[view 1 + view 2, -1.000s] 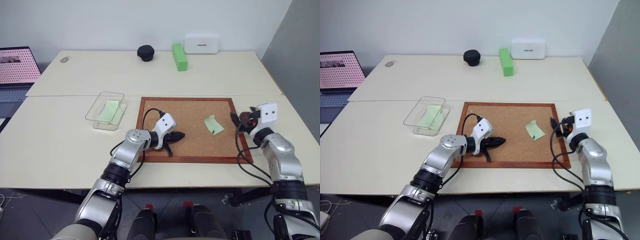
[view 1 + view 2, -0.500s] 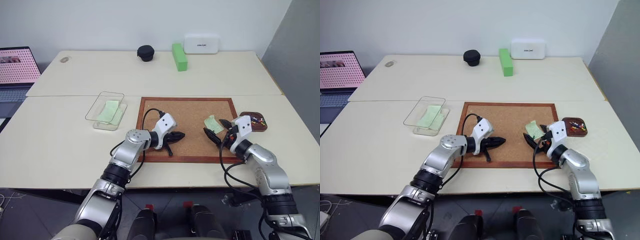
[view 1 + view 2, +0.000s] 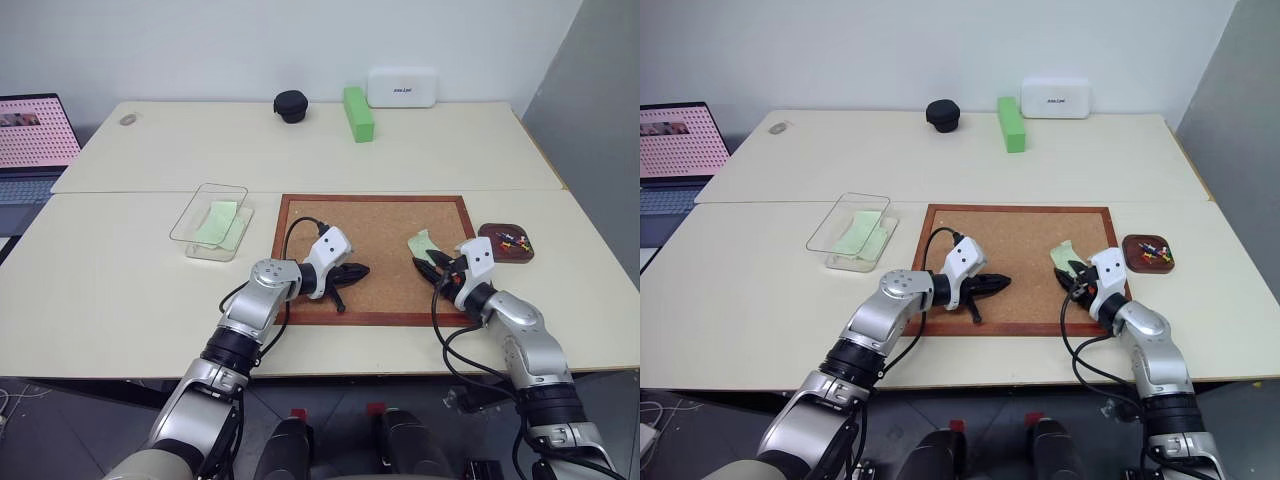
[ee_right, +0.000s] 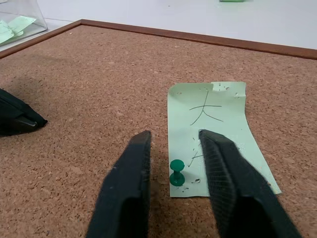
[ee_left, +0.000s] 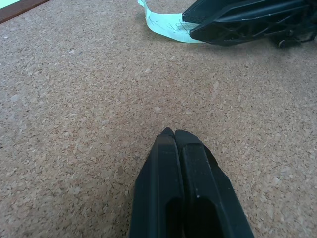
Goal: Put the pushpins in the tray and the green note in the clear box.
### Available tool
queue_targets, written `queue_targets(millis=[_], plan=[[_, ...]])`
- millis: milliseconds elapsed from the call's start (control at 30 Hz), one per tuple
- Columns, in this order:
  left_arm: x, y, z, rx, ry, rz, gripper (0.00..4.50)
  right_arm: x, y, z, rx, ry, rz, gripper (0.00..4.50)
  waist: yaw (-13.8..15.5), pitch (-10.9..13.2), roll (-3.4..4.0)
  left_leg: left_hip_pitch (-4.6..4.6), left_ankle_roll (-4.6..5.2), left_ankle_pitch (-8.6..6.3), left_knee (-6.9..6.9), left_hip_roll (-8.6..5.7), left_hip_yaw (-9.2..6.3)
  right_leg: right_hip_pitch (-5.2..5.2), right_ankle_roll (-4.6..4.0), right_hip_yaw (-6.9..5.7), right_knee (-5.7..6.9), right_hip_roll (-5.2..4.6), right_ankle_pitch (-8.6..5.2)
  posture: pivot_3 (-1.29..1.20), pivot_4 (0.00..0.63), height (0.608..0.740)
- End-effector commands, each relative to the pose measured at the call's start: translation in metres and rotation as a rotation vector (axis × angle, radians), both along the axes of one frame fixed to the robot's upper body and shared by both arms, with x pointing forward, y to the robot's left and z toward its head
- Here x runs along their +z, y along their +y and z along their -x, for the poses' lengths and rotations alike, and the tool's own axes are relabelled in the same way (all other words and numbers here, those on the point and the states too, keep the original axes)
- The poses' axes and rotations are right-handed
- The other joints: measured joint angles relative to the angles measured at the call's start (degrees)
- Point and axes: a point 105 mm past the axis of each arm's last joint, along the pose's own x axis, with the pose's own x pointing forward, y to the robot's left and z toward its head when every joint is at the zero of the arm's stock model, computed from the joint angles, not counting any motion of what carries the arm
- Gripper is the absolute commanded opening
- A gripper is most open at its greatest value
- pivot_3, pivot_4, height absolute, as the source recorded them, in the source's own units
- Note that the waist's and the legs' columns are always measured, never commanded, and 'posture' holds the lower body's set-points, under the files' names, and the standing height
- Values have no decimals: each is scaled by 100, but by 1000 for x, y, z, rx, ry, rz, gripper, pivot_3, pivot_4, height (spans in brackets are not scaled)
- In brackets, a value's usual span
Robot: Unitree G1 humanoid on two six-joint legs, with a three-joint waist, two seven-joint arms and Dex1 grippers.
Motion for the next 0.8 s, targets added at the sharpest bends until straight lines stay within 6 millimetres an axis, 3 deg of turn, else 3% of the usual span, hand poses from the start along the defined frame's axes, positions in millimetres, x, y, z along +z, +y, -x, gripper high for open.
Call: queue_targets(millis=[33, 167, 367, 800], plan=[[-23, 5, 6, 19, 80, -52, 0, 14, 1, -3, 4, -56, -10, 738, 0, 0, 0, 0, 0, 0, 0, 0, 0, 0, 0, 0, 0, 0, 0, 0, 150, 740], [-22, 2, 7, 10, 82, -45, 0, 11, -1, -2, 1, -49, -3, 37, 0, 0, 0, 0, 0, 0, 0, 0, 0, 0, 1, 0, 0, 0, 1, 0, 150, 740], [-22, -1, 8, 5, 88, -41, 0, 15, 0, 0, 5, -64, -15, 37, 0, 0, 0, 0, 0, 0, 0, -1, 0, 0, 2, 0, 0, 0, 1, 0, 150, 740], [-25, -2, 10, 0, 105, -38, 0, 49, 5, -1, 10, -172, -35, 37, 0, 0, 0, -1, 0, 0, 0, -1, 0, 0, 8, 0, 0, 0, 4, 0, 150, 740]])
